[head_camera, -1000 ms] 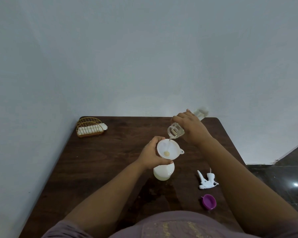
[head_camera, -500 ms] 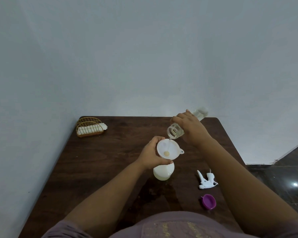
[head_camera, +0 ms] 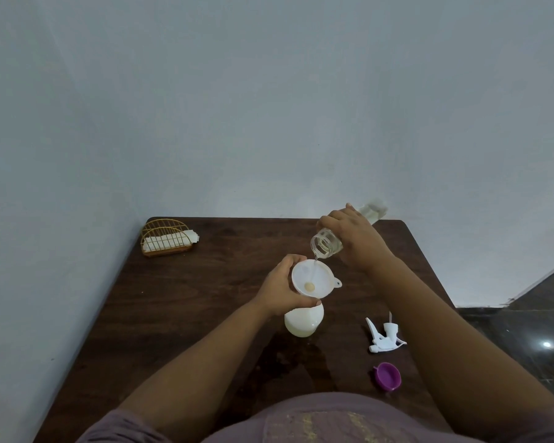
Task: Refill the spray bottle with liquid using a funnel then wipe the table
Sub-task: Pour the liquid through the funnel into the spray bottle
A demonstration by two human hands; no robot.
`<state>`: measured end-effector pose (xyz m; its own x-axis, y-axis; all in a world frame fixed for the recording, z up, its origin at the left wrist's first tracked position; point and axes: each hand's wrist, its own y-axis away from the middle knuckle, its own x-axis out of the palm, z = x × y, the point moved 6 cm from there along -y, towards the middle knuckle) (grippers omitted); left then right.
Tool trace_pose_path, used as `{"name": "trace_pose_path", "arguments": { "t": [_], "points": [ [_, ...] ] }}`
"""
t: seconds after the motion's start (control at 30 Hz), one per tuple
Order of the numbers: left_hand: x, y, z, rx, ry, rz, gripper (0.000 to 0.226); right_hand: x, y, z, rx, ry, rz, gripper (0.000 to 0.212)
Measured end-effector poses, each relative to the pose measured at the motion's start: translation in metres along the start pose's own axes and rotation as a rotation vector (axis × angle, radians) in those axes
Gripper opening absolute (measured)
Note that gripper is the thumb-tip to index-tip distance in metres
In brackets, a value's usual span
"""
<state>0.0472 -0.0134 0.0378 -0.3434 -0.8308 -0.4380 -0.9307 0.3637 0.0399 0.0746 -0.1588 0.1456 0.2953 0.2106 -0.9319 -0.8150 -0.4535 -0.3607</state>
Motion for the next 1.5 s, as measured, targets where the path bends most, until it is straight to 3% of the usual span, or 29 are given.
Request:
{"name": "trace_pose_path", "arguments": {
  "t": [1.07, 1.5],
  "points": [
    [-0.001, -0.001, 0.002, -0.011, -0.031, 0.068, 0.083, 0.001, 0.003, 0.007, -0.006, 0.027, 0.008, 0.047],
    [0.004, 0.005, 0.000, -0.067, 0.026, -0.012, 0.083, 0.002, 0.002, 0.000, -0.033, 0.001, 0.053, 0.048]
  ]
}}
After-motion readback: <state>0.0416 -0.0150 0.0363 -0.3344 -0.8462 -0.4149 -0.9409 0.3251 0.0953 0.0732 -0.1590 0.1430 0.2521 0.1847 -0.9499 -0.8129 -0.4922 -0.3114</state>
